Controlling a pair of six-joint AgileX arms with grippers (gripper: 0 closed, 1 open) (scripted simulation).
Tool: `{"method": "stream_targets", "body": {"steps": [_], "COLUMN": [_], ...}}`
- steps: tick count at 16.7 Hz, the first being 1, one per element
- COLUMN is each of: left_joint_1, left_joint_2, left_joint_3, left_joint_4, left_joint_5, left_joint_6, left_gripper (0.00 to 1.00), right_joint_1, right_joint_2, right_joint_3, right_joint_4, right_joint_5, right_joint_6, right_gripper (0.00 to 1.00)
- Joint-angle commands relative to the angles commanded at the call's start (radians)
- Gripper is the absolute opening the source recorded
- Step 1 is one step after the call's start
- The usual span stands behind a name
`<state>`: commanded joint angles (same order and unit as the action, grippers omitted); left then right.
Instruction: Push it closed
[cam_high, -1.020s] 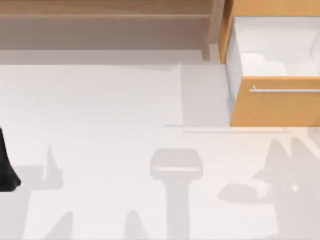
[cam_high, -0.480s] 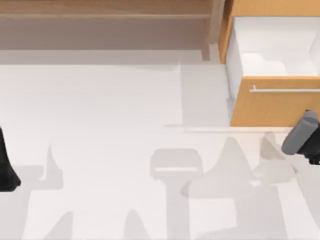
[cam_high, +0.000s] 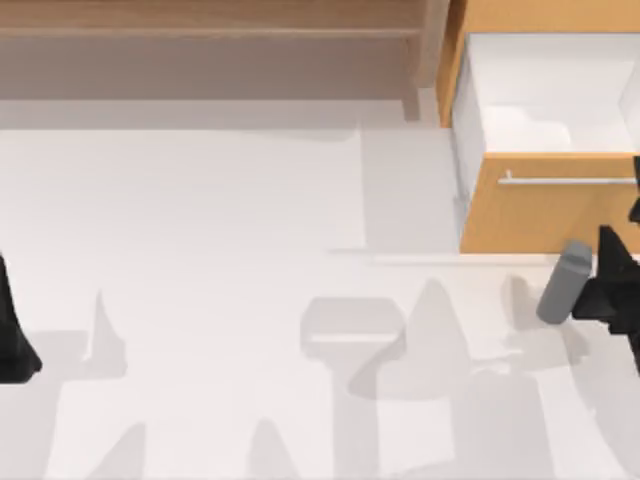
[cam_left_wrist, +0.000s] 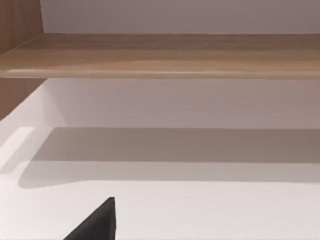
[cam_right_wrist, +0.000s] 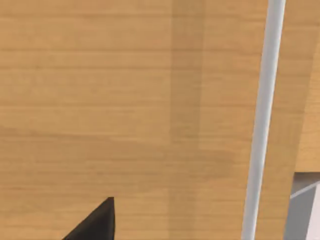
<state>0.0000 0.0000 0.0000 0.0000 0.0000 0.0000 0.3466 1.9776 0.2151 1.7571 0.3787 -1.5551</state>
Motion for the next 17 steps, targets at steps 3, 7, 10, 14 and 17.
{"method": "stream_targets", "body": {"steps": [3, 7, 10, 14, 17], "left_joint_1": [0.0, 0.0, 0.0, 0.0, 0.0], "left_joint_2": [0.0, 0.0, 0.0, 0.0, 0.0], "left_joint_3": [0.0, 0.0, 0.0, 0.0, 0.0], "left_joint_4": [0.0, 0.0, 0.0, 0.0, 0.0], "left_joint_5": [0.0, 0.0, 0.0, 0.0, 0.0], "left_joint_6": [0.0, 0.0, 0.0, 0.0, 0.0], "left_gripper": [1.0, 1.0, 1.0, 1.0, 1.0], "right_joint_1": [-0.004, -0.025, -0.038, -0.038, -0.038], "right_joint_2": [0.002, 0.01, 0.016, 0.016, 0.016], "right_joint_3": [0.0, 0.059, 0.094, 0.094, 0.094], "right_joint_4": [-0.004, -0.048, -0.077, -0.077, -0.077], "right_joint_5": [-0.003, -0.025, -0.038, -0.038, -0.038], "right_joint_6": [0.001, 0.0, 0.0, 0.0, 0.0], "right_gripper": [1.0, 1.0, 1.0, 0.92, 0.7]}}
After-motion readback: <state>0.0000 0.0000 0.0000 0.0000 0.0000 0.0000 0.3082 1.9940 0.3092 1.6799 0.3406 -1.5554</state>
